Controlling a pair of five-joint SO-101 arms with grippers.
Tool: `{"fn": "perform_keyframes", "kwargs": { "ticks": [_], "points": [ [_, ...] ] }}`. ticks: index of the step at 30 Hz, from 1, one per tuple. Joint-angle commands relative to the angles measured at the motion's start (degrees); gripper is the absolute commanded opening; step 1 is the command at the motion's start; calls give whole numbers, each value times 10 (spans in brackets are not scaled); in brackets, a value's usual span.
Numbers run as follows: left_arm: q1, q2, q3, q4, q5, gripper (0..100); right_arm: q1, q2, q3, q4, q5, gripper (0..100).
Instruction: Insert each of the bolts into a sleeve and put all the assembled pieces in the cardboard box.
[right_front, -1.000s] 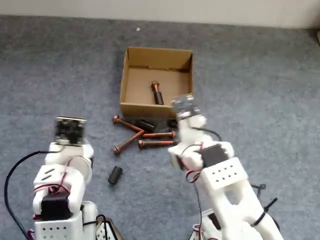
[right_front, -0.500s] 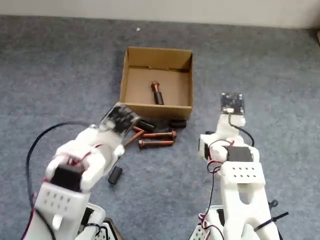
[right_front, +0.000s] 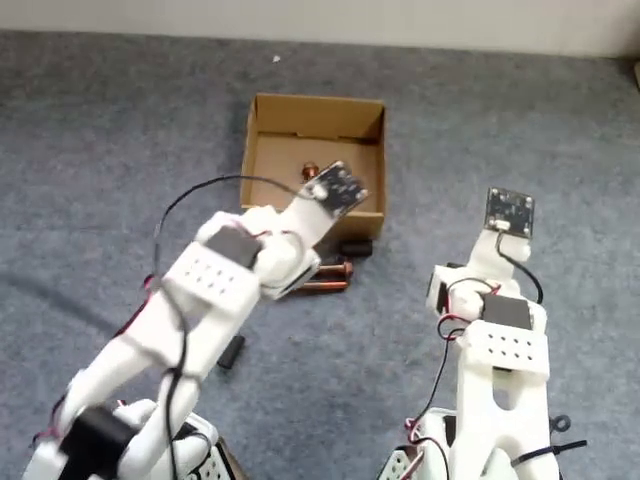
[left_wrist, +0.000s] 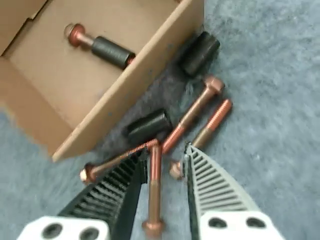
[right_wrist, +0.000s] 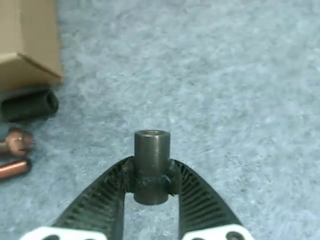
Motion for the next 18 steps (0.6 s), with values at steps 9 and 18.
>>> {"fn": "perform_keyframes", "kwargs": {
  "ticks": [9, 18],
  "points": [
    [39, 265, -221, 17, -73, 119, 6, -15, -7, -10, -7, 6],
    [65, 313, -255, 33, -112, 98, 6, -15, -7, -10, -7, 6]
  ]
}}
